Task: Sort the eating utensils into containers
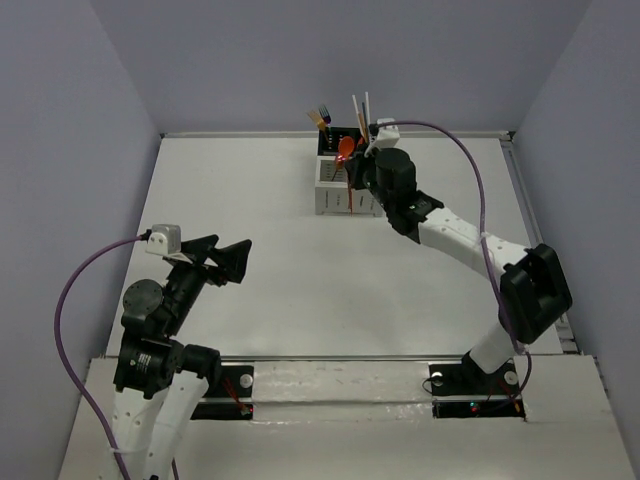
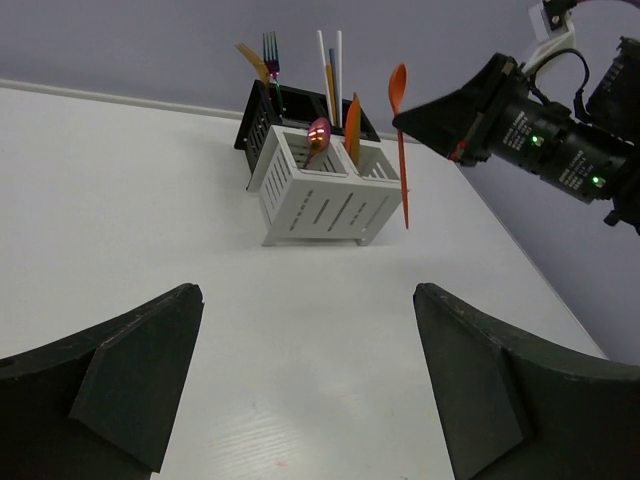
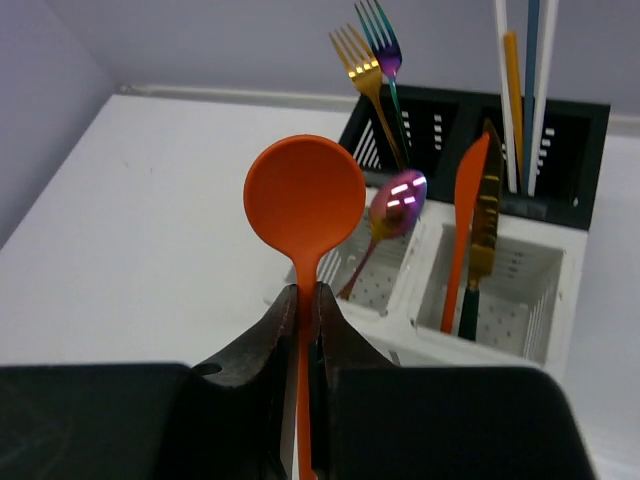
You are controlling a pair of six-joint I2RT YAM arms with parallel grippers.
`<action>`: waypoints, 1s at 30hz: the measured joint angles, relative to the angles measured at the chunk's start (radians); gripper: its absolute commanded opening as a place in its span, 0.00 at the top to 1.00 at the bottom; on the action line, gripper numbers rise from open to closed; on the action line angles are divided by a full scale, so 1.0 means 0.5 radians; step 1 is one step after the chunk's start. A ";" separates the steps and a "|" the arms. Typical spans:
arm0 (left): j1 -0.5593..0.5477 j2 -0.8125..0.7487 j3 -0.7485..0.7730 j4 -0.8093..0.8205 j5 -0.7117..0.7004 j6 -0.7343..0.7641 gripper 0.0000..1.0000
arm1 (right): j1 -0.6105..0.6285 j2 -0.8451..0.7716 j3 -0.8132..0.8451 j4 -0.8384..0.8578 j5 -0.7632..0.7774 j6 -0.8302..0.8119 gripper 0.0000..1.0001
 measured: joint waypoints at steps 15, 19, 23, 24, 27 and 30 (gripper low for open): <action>0.000 0.000 0.000 0.000 -0.001 0.004 0.01 | 0.000 0.919 0.771 0.536 0.178 -0.338 0.93; 0.000 0.000 0.000 0.000 -0.002 0.005 0.01 | 0.000 0.977 0.846 0.582 0.235 -0.410 0.93; 0.000 0.000 0.000 -0.001 -0.002 0.005 0.01 | 0.000 1.048 0.946 0.651 0.290 -0.502 0.93; 0.000 0.000 0.000 -0.001 -0.002 0.005 0.01 | 0.000 1.059 0.952 0.678 0.314 -0.526 0.93; 0.000 0.000 0.000 -0.001 -0.003 0.005 0.01 | 0.000 1.102 0.977 0.726 0.352 -0.564 0.90; 0.000 0.000 0.000 -0.001 -0.006 0.005 0.01 | 0.000 1.151 0.983 0.750 0.372 -0.580 0.63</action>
